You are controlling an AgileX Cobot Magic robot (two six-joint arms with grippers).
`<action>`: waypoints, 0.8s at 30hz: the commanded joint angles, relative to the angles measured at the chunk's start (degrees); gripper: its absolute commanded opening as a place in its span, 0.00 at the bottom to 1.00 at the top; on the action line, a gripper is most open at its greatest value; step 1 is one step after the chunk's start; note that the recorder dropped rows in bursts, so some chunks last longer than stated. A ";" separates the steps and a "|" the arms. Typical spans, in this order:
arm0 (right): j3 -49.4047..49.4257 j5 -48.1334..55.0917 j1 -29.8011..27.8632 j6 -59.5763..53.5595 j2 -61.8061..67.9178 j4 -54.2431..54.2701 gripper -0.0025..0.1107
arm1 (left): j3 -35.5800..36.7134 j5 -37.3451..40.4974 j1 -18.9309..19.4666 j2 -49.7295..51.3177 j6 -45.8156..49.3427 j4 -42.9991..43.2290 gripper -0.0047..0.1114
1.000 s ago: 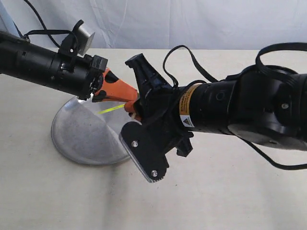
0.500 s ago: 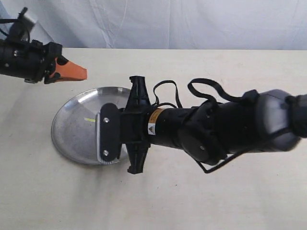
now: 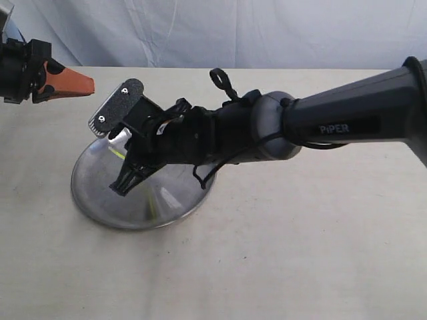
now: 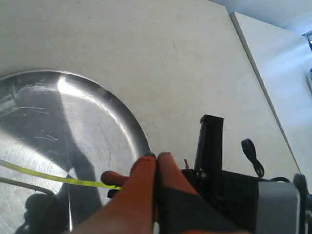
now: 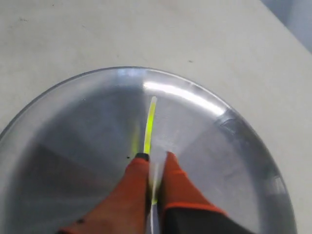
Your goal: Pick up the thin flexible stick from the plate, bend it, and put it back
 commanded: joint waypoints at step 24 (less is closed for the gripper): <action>-1.55 4.50 -3.62 0.18 -2.45 8.52 0.45 | -0.33 -1.44 0.28 -0.43 2.30 -0.02 0.04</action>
